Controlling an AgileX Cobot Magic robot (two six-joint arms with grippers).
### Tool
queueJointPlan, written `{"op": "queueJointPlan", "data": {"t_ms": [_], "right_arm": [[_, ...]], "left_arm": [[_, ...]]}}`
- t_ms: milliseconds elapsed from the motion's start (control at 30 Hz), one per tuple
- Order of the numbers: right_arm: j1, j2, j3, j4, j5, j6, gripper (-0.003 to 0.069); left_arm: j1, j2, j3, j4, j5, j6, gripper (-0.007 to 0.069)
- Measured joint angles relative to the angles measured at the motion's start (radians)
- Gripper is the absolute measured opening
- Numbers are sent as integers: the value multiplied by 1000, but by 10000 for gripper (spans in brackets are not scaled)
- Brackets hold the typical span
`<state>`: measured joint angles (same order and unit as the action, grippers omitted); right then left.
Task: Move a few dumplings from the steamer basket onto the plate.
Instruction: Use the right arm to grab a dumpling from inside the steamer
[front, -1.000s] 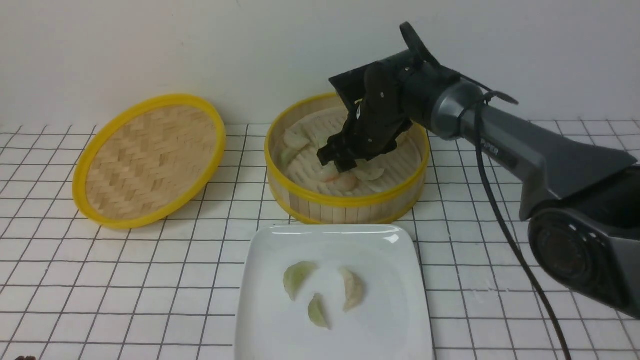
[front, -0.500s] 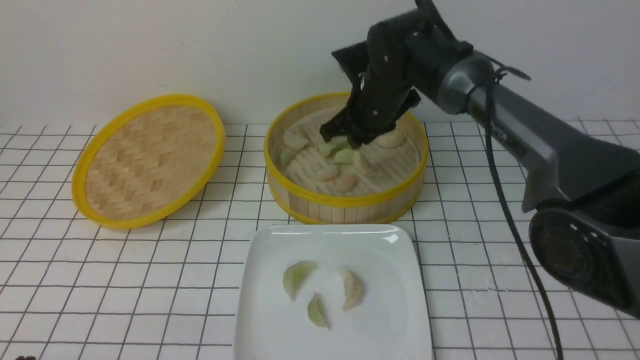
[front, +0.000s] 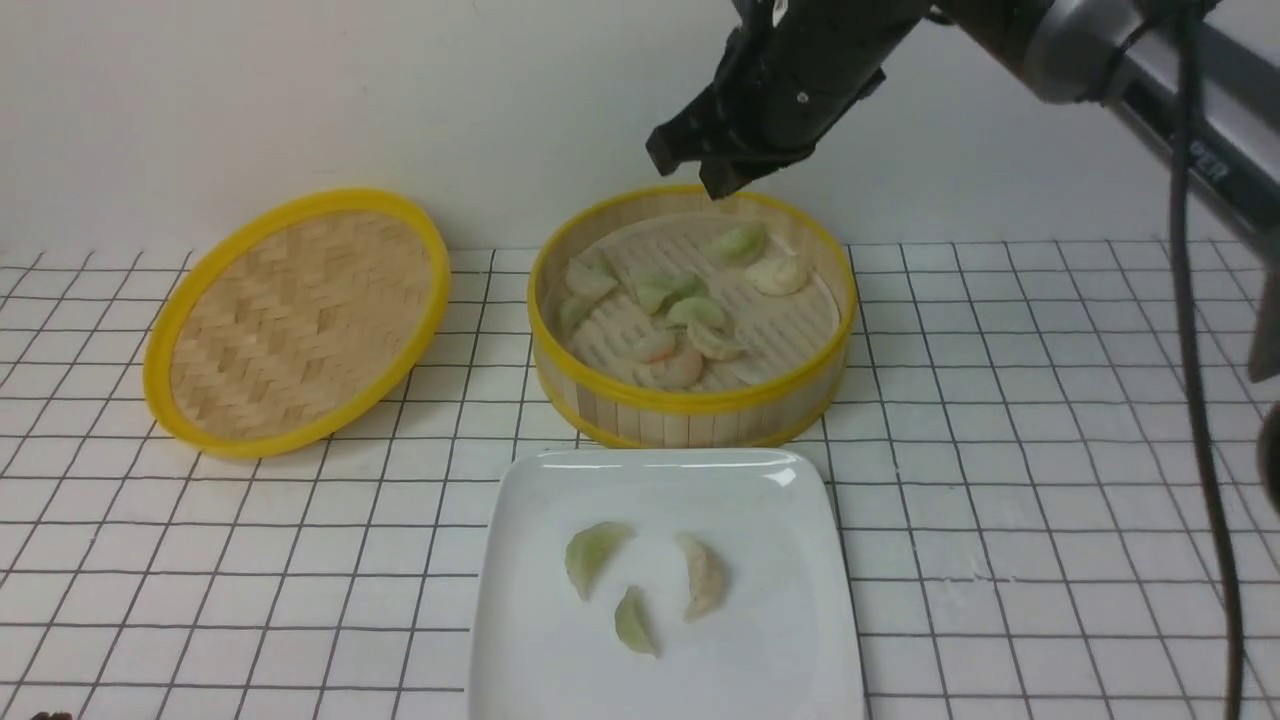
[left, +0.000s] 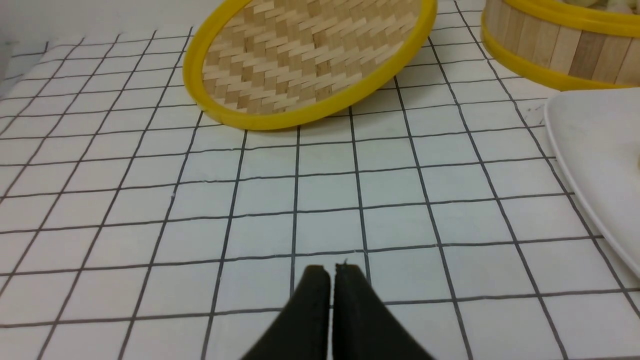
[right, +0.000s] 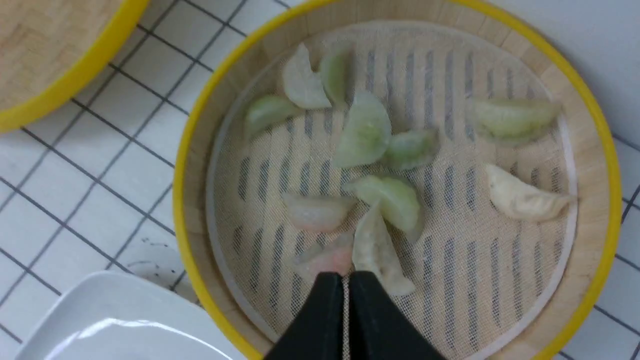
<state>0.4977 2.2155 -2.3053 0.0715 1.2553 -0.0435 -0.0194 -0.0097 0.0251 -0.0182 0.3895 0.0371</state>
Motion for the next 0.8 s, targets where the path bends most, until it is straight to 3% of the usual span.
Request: {"op": "queueJointPlan", "data": {"t_ms": [367,467,800], "right_arm": [[0,226,11,-103,-68,-56,360],[0,242,11,-145,-79,-57,398],[0,280,10,-145,-134,-57,407]], "left_arm": [[0,0,0,0,0,0,-6],[0,0,0,0,0,0,-6],[0,0,0,0,0,0,-6]]}}
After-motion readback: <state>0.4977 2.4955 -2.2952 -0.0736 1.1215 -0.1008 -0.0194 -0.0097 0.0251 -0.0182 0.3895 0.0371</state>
